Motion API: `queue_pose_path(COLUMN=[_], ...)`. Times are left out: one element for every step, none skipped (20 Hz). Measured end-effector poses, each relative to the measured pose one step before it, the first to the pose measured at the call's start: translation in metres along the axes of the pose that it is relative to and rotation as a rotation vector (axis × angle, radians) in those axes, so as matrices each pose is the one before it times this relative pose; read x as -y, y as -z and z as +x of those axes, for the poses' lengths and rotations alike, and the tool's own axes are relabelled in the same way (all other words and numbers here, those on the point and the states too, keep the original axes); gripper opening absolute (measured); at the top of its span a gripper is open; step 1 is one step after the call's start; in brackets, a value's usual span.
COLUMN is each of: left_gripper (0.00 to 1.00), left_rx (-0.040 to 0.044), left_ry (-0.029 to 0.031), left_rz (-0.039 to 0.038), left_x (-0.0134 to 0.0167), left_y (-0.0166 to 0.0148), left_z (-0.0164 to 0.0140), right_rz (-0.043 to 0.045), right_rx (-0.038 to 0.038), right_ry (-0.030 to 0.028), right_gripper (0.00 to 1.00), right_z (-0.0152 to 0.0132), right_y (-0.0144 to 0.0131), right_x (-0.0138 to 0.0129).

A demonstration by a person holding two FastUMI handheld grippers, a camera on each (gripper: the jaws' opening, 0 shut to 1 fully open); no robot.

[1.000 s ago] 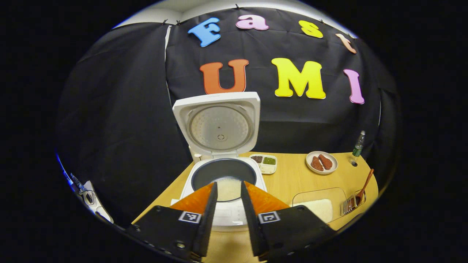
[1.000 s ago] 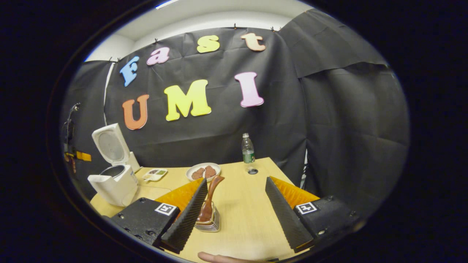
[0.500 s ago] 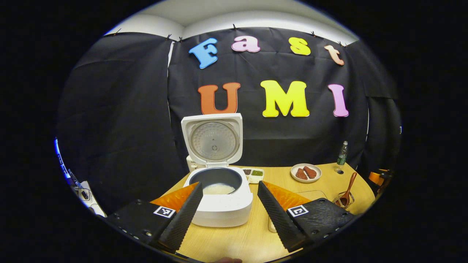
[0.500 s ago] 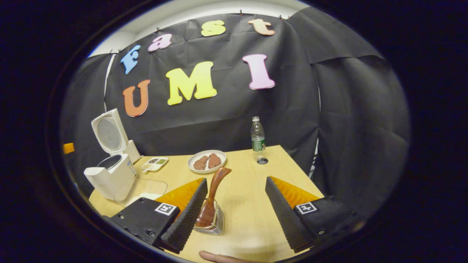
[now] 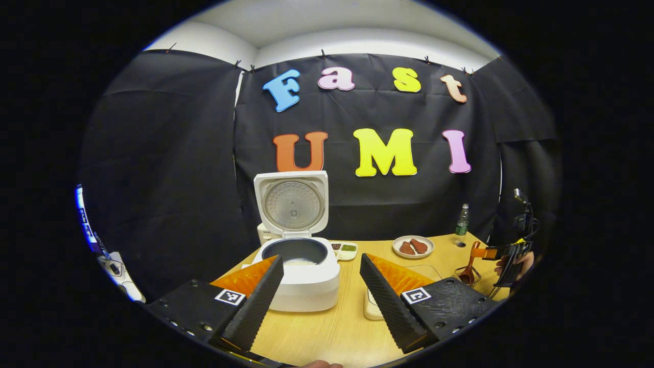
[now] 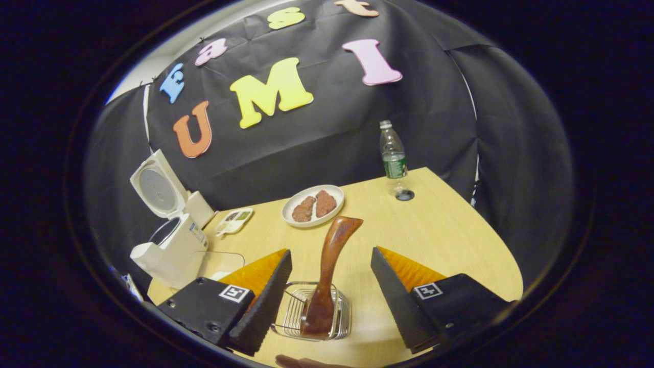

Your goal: Close the left gripper, press the button to open the rice cooker; take a wooden spoon from the chopstick holder with the right hand, scoop a spoonful of rice and pour it into the rice cooker, then put the wooden spoon back into the chopstick holder.

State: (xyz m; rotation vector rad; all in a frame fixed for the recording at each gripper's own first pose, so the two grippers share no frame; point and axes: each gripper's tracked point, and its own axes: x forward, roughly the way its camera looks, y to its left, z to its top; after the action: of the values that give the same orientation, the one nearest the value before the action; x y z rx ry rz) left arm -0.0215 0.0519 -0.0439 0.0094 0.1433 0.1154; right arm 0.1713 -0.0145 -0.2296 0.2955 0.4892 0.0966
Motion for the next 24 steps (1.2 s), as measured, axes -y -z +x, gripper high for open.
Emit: queue_pose_path(left_gripper=[0.95,0.95,0.95,0.95,0.96,0.95,0.96,0.96,0.96,0.96,0.96,0.96,0.96,0.96,0.95,0.95,0.95,0.95,0.95,0.96,0.96,0.95,0.95,0.95], left_rx=[-0.00146,-0.00076,-0.00331,-0.00195,-0.00259,-0.00163,-0.00189,-0.00147,-0.00428,-0.00436,-0.00293,-0.00561,-0.00456,-0.00020,-0.00095,-0.00313,-0.00238,-0.00195,-0.00147,-0.00062,-0.00028,0.00082,0.00174,0.00010], left_ry=[0.00315,0.00198,0.00090,-0.00183,-0.00458,-0.00741,-0.00576,-0.00544,-0.00205,-0.00363,-0.00329,-0.00202,0.00037,-0.00074,0.00019,0.00086,0.00309,0.00443,0.00543,0.00279,0.00169,0.00145,0.00306,0.00391], left_rz=[-0.00712,-0.00940,-0.00762,-0.00565,-0.00333,-0.00176,-0.00190,-0.00286,-0.00439,-0.00448,-0.00361,-0.00178,-0.00110,-0.00076,-0.00154,-0.00317,-0.00431,-0.00513,-0.00213,0.00070,0.00354,0.00254,0.00187,0.00318], left_x=[-0.00142,-0.00114,-0.00158,-0.00304,-0.00453,-0.00504,-0.00361,-0.00366,-0.00225,-0.00237,-0.00360,-0.00221,-0.00082,-0.00127,-0.00192,0.00013,-0.00051,0.00073,0.00131,0.00065,0.00048,0.00017,0.00100,0.00132], left_y=[0.00214,0.00239,0.00221,0.00143,0.00242,0.00169,0.00061,0.00041,0.00084,0.00092,0.00106,0.00211,0.00262,0.00087,-0.00067,0.00193,0.00098,0.00032,-0.00013,0.00058,0.00110,0.00151,0.00041,0.00035], left_z=[-0.00354,-0.00145,-0.00267,-0.00310,-0.00125,-0.00154,-0.00127,-0.00175,0.00051,-0.00062,-0.00140,0.00042,0.00015,-0.00004,-0.00009,-0.00005,-0.00032,-0.00029,0.00060,0.00052,0.00114,-0.00064,-0.00074,0.00120], right_rz=[0.01051,0.00916,0.00220,-0.00182,0.00617,0.00337,0.00990,0.00850,0.00921,0.00909,0.00471,0.00530,-0.00022,-0.00747,0.00570,0.00201,-0.00679,-0.00054,-0.00272,-0.00613,-0.01072,-0.00867,-0.01506,-0.01724], right_rx=[-0.02825,-0.02233,-0.01370,-0.01456,-0.00852,-0.01168,-0.01028,-0.01337,-0.01211,-0.00718,-0.00184,-0.00549,-0.00495,0.01929,0.01335,0.01235,0.01551,0.01590,0.01638,0.01273,0.01765,0.02168,0.01979,0.02009], right_ry=[0.00295,0.00521,-0.00617,-0.00507,-0.00243,0.00321,0.00865,0.01097,0.00941,0.00032,-0.01049,-0.00559,0.00383,0.00879,-0.00120,-0.00965,0.00018,0.00168,0.00065,-0.00917,-0.00256,0.00044,0.00003,0.00641], right_gripper=[1.00,1.00,1.00,0.99,0.97,0.89,0.92,0.75,0.79,0.68,0.66,0.52,0.54,0.42,0.36,0.23,0.20,0.19,0.18,0.18,0.18,0.18,0.18,0.18], right_z=[0.00782,0.00693,0.00614,0.00606,0.00557,0.00456,0.00388,0.00428,0.00355,0.00209,0.00328,0.00172,-0.00133,-0.00102,-0.00389,-0.00168,-0.00690,-0.00553,-0.00539,-0.00594,-0.00564,-0.00564,-0.00540,-0.00493], right_y=[0.00450,0.00333,0.00122,0.00166,0.00156,0.00228,0.00224,0.00280,0.00389,0.00177,0.00067,0.00122,0.00227,-0.00407,-0.00460,0.00025,-0.00155,-0.00315,-0.00221,-0.00353,-0.00413,-0.00579,-0.00474,-0.00580], right_x=[0.00095,0.00089,-0.00356,-0.00298,-0.00161,-0.00054,0.00096,0.00077,0.00124,0.00026,-0.00276,-0.00052,0.00285,0.00359,0.00116,-0.00157,-0.00080,-0.00006,-0.00189,-0.00352,-0.00293,-0.00249,-0.00316,-0.00202])
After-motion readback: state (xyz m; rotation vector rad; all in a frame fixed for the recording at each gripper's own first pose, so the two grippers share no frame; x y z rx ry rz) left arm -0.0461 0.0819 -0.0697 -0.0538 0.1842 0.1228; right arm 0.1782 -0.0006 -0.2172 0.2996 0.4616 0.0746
